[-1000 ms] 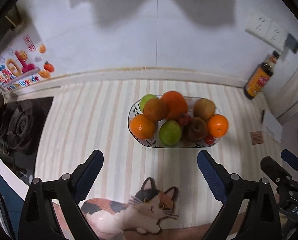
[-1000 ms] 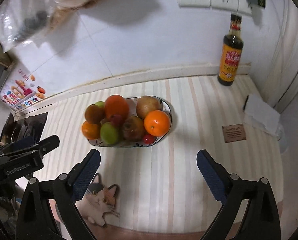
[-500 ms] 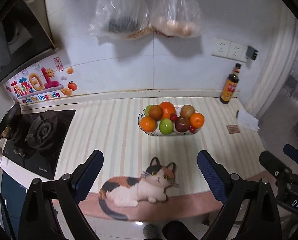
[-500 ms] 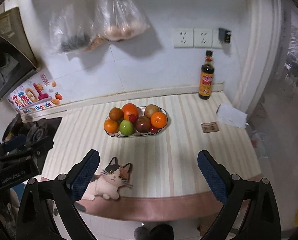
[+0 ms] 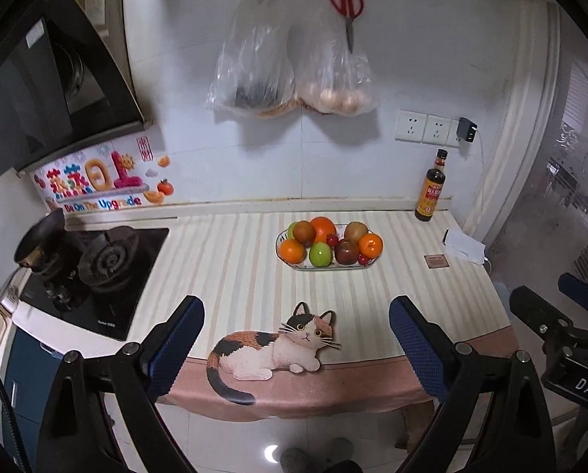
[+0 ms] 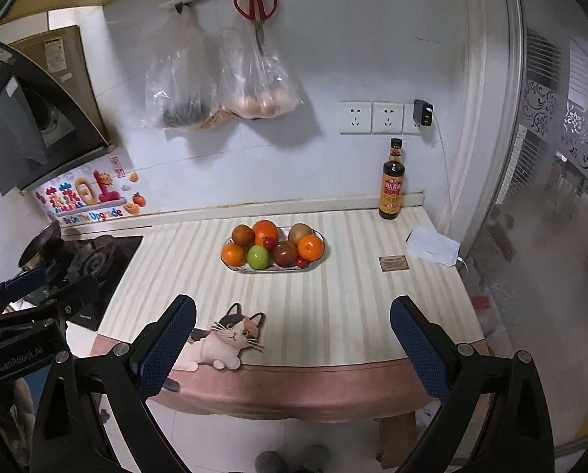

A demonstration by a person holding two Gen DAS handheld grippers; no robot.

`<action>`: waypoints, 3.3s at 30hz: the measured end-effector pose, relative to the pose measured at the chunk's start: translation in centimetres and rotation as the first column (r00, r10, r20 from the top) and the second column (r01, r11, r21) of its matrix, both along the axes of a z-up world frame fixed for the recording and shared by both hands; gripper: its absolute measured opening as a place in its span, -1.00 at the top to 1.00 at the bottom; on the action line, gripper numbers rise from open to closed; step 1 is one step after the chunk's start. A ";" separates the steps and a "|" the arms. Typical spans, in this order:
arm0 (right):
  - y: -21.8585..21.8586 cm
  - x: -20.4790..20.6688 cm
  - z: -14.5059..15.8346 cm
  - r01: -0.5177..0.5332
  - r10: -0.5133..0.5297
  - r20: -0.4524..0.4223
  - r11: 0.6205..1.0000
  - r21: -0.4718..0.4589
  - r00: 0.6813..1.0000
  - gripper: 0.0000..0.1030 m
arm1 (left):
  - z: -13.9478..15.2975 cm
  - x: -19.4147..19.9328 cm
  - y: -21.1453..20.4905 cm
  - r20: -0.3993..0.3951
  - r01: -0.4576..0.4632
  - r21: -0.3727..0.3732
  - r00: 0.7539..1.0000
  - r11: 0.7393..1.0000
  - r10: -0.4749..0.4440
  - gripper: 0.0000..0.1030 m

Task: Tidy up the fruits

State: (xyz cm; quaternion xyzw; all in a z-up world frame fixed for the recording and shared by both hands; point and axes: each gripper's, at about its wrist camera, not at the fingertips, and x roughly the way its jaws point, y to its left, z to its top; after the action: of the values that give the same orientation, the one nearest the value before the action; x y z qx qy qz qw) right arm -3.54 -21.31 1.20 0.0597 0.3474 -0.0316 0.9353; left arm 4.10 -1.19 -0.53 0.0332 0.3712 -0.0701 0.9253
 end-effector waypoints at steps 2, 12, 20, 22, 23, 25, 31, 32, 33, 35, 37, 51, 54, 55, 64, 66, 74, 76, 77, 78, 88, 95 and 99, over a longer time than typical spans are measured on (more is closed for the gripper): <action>0.0 -0.3 0.3 -0.010 0.009 0.004 1.000 0.007 1.000 -0.96 | 0.2 -0.6 -0.1 0.000 -0.003 -0.005 1.000 1.000 0.003 -0.87; -0.2 -0.7 0.3 -0.032 0.032 -0.010 0.999 0.033 0.999 -0.96 | 0.1 -0.6 0.1 0.000 -0.035 -0.025 0.999 0.999 0.035 -0.87; -0.9 2.7 -0.9 -0.037 0.039 -0.038 0.998 0.055 0.999 -0.97 | -1.2 2.5 -0.1 -0.046 -0.053 -0.030 0.998 0.998 0.052 -1.00; -1.3 4.6 -1.5 -0.039 0.043 -0.053 0.997 0.061 0.998 -0.97 | -1.8 4.0 -0.3 -0.057 -0.069 -0.010 0.996 0.998 0.069 -1.00; -1.4 5.5 -1.7 -0.039 0.043 -0.058 0.997 0.060 0.997 -0.97 | -2.1 4.7 -0.4 -0.066 -0.071 -0.005 0.995 0.997 0.071 -1.00; -1.7 7.3 -2.3 -0.038 0.042 -0.069 0.998 0.055 0.997 -0.97 | -2.9 6.5 -0.7 -0.082 -0.086 0.012 0.993 0.996 0.087 -1.00; -2.3 13.7 -4.5 -0.057 0.064 -0.123 0.996 0.066 0.990 -0.97 | -4.5 10.8 -1.0 -0.114 -0.104 0.036 0.988 0.994 0.107 -1.00; -2.4 14.3 -4.7 -0.058 0.066 -0.128 0.996 0.069 0.990 -0.97 | -4.8 11.6 -1.1 -0.123 -0.104 0.044 0.986 0.994 0.109 -1.00; -2.4 15.1 -5.0 -0.061 0.069 -0.136 0.996 0.067 0.988 -0.97 | -5.0 12.2 -1.1 -0.131 -0.102 0.045 0.986 0.994 0.107 -1.00; -2.4 16.9 -5.8 -0.065 0.076 -0.161 0.995 0.070 0.984 -0.97 | -5.5 13.5 -1.2 -0.144 -0.103 0.057 0.983 0.993 0.110 -1.00; -2.3 18.1 -6.3 -0.072 0.083 -0.178 0.995 0.071 0.981 -0.97 | -5.9 14.7 -1.2 -0.163 -0.102 0.056 0.981 0.993 0.110 -1.00; -2.0 21.7 -7.7 -0.091 0.107 -0.250 0.993 0.076 0.962 -0.97 | -7.3 17.6 -1.1 -0.217 -0.087 0.062 0.971 0.994 0.099 -1.00; -2.0 21.8 -7.8 -0.091 0.107 -0.253 0.993 0.075 0.961 -0.97 | -7.4 17.7 -1.2 -0.220 -0.085 0.059 0.971 0.995 0.096 -1.00; -2.0 21.9 -7.8 -0.091 0.108 -0.255 0.993 0.077 0.961 -0.97 | -7.4 17.7 -1.2 -0.222 -0.084 0.057 0.970 0.995 0.095 -1.00; -1.3 21.9 -7.9 -0.105 0.119 -0.260 0.992 0.070 0.958 -0.97 | -7.6 17.7 -1.4 -0.226 -0.079 0.059 0.970 0.995 0.091 -1.00; -1.1 21.9 -7.9 -0.107 0.121 -0.261 0.992 0.068 0.958 -0.97 | -7.6 17.7 -1.4 -0.226 -0.080 0.059 0.970 0.995 0.091 -1.00; -0.8 21.9 -7.8 -0.109 0.121 -0.264 0.992 0.060 0.957 -0.97 | -7.5 17.5 -1.0 -0.219 -0.086 0.059 0.971 0.995 0.097 -1.00; -0.8 21.8 -7.8 -0.103 0.113 -0.265 0.993 0.052 0.958 -0.97 | -7.4 17.4 -0.9 -0.213 -0.088 0.062 0.972 0.994 0.100 -1.00; -0.8 21.7 -7.7 -0.100 0.110 -0.264 0.994 0.049 0.958 -0.97 | -7.4 17.4 -0.8 -0.210 -0.089 0.064 0.973 0.994 0.100 -1.00; -0.8 21.7 -7.7 -0.096 0.104 -0.264 0.994 0.043 0.959 -0.97 | -7.3 17.4 -0.8 -0.207 -0.092 0.068 0.973 0.993 0.105 -1.00; -0.8 21.2 -6.8 -0.071 0.069 -0.251 0.997 0.000 0.966 -0.97 | -6.6 17.1 -0.6 -0.188 -0.098 0.071 0.976 0.993 0.110 -1.00; -0.6 20.6 -6.3 -0.070 0.068 -0.244 0.998 0.002 0.967 -0.97 | -6.0 16.5 -0.6 -0.173 -0.096 0.068 0.979 0.993 0.107 -1.00; -0.6 20.3 -6.1 -0.070 0.069 -0.240 0.998 0.004 0.968 -0.97 | -5.9 16.2 -0.5 -0.171 -0.096 0.065 0.980 0.993 0.106 -1.00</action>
State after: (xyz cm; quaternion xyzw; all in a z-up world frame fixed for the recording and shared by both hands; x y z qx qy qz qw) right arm 16.73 -21.90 -4.92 0.0414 0.4599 -0.0067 0.8870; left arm 20.33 -1.72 -6.42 0.0341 0.4538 -0.0153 0.8903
